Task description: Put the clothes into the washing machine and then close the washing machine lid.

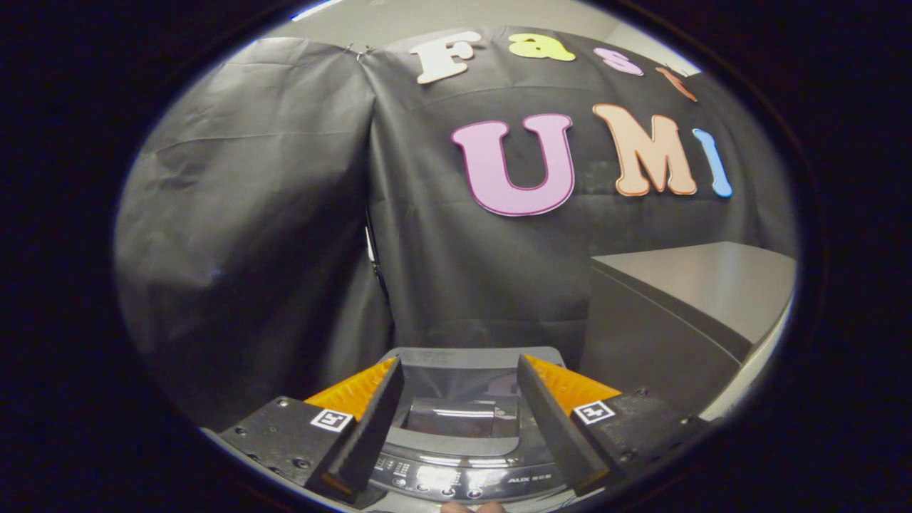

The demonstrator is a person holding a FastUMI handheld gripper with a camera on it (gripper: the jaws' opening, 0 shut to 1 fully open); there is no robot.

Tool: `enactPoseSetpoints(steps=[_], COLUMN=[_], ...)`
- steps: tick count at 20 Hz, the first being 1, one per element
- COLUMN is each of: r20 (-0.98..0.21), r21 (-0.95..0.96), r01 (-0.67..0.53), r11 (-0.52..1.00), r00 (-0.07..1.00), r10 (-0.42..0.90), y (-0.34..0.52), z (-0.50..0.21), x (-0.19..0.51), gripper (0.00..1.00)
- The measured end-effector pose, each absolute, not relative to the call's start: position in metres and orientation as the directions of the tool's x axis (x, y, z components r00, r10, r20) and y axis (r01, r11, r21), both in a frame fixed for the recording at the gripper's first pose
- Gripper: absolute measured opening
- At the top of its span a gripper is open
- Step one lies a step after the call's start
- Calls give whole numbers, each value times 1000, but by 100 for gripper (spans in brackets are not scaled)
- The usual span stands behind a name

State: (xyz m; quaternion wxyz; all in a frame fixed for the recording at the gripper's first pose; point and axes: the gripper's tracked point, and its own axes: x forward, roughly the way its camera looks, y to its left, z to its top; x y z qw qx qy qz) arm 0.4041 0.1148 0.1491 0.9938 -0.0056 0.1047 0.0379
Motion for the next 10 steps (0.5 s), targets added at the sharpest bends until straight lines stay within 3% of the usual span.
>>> enactPoseSetpoints(steps=[10], r20=[-130], r21=[-34], r01=[-37], r11=[999], r00=[991], r10=[33], y=[94], z=[180], x=[340], gripper=[97])
